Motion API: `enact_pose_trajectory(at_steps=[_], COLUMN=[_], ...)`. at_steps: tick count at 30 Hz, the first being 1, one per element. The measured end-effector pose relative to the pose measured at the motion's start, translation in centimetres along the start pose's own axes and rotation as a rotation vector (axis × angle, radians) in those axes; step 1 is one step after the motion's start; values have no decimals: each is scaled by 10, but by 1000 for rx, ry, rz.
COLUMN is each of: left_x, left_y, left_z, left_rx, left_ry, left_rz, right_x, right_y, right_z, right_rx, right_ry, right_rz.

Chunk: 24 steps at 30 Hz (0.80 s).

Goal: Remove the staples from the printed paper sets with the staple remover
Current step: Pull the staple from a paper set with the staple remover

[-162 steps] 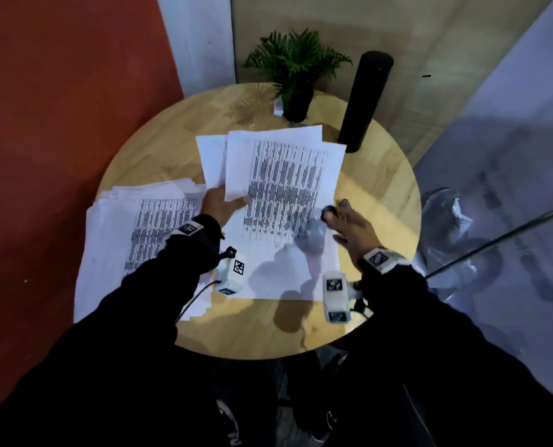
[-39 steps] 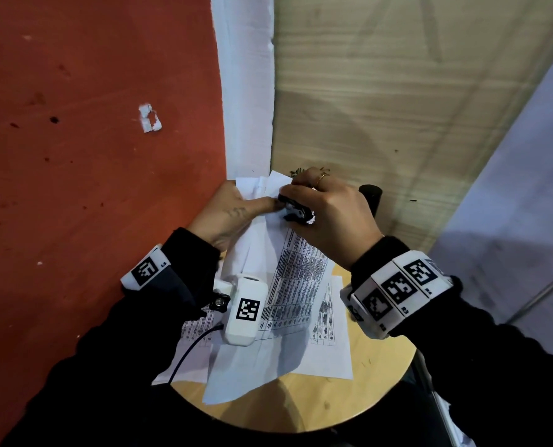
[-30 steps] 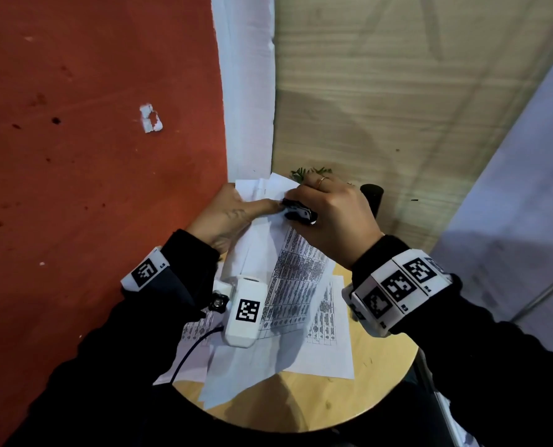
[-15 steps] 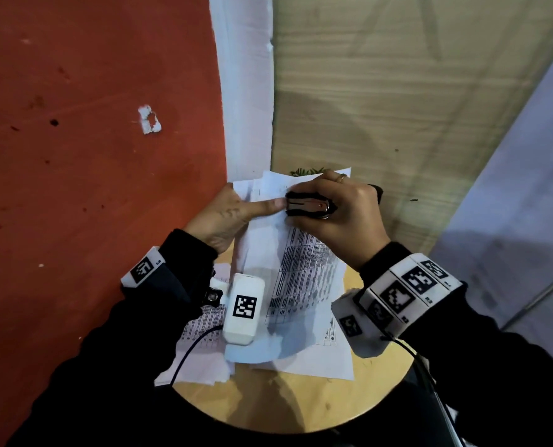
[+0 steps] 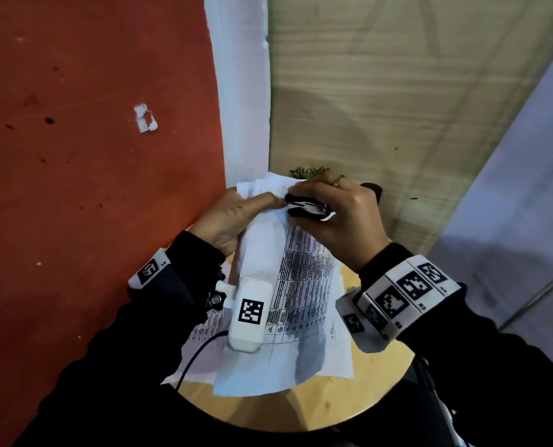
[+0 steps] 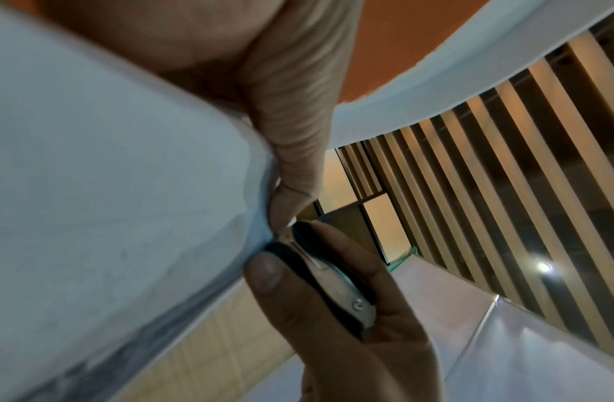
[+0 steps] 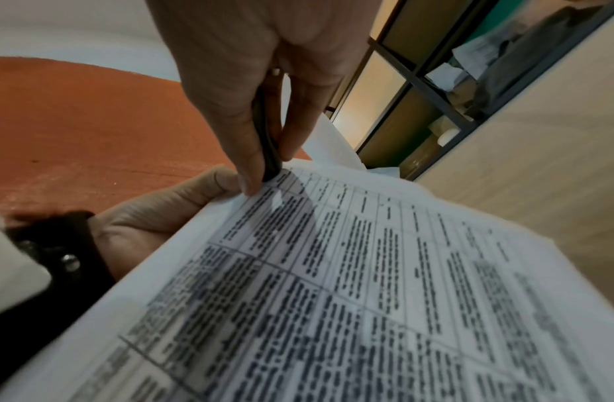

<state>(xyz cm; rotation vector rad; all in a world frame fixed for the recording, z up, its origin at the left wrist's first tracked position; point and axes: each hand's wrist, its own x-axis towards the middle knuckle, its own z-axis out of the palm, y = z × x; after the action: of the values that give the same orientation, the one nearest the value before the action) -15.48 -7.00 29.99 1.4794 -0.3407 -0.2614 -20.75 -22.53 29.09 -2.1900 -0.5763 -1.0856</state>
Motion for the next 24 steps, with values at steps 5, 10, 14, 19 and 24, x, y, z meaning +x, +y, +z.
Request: enact_pose_trajectory(at_steps=[5,10,14,19,24], left_x=[1,-5,-6,-6,-5], left_y=[-3,-1,-2,-7,-7], left_z=[1,5,7,7,2], left_rx=[90,240,286,334,565], left_ry=[54,28,-5,-10,15], left_rz=[6,136,226,349,481], right_x=[-3,-4,-5,-3,1], right_y=[0,0,0,-3,-6], right_z=[3,6,4,4,3], right_rx=[-59,-124,-30,43,49], right_ry=[14,-24,-5,9,35], right_rz=[-34,-73,70,175,239])
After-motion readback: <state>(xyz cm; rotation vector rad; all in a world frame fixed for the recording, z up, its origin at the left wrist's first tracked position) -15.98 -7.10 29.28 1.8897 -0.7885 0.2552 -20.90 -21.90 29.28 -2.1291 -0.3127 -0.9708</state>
